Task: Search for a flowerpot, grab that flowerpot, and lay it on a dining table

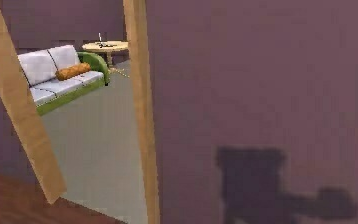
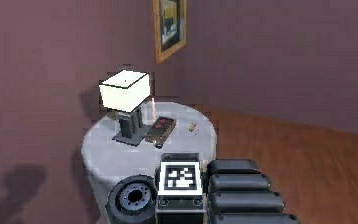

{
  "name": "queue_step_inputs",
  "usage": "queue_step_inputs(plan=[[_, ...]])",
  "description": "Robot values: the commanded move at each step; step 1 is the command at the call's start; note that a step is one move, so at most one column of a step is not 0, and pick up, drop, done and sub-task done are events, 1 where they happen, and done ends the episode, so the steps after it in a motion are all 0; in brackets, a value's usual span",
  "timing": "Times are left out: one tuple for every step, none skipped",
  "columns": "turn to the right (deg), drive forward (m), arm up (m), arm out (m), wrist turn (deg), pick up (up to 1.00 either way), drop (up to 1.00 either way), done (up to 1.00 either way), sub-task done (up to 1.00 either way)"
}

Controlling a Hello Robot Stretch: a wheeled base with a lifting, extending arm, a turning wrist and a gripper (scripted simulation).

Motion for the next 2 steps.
queue_step_inputs(plan=[[-45.0,0.0,0.0,0.0,0.0,0.0,0.0,0.0,0.0],[-21.0,0.0,0.0,0.0,0.0,0.0,0.0,0.0,0.0]])
